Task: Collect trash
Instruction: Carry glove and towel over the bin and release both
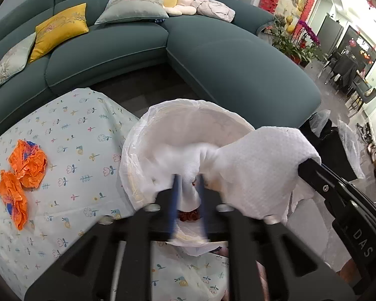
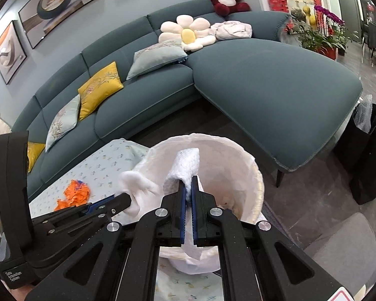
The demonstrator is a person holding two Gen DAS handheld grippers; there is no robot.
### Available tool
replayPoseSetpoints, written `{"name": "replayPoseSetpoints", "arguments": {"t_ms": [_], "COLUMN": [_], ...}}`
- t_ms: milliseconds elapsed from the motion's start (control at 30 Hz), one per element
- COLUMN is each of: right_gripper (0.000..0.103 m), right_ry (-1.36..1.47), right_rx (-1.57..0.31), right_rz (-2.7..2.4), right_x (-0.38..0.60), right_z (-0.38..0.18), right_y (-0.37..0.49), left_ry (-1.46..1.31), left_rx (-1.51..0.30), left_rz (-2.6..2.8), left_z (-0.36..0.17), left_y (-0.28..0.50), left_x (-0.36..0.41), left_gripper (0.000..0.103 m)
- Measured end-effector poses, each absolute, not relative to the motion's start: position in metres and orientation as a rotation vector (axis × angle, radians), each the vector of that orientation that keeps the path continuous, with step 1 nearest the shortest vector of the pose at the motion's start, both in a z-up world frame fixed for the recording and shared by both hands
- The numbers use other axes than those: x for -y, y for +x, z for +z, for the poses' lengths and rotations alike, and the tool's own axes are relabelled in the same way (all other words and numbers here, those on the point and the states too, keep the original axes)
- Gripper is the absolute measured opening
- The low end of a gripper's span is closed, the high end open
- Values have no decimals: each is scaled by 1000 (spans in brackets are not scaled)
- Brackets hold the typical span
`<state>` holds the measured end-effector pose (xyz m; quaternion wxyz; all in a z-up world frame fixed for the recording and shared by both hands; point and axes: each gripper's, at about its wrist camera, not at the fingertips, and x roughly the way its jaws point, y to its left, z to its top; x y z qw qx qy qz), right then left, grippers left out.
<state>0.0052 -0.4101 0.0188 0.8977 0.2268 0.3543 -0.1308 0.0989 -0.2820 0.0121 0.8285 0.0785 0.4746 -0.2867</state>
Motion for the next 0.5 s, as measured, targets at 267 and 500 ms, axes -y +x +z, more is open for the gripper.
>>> {"name": "replayPoseSetpoints", "arguments": {"t_ms": [267, 500], "right_gripper": [4, 8], "right_ry": [471, 454], "right_rx": [-744, -751], "right_rz": [-264, -257], "right_x": [411, 402], "right_z": [11, 11], "right_y": [11, 20], "left_ry": [155, 135], "left_rx": [-980, -980], "left_rz": [-545, -496], "left_z": [14, 13], "left_y": [104, 108], "left_x": [273, 255], "left_gripper": [54, 60]}}
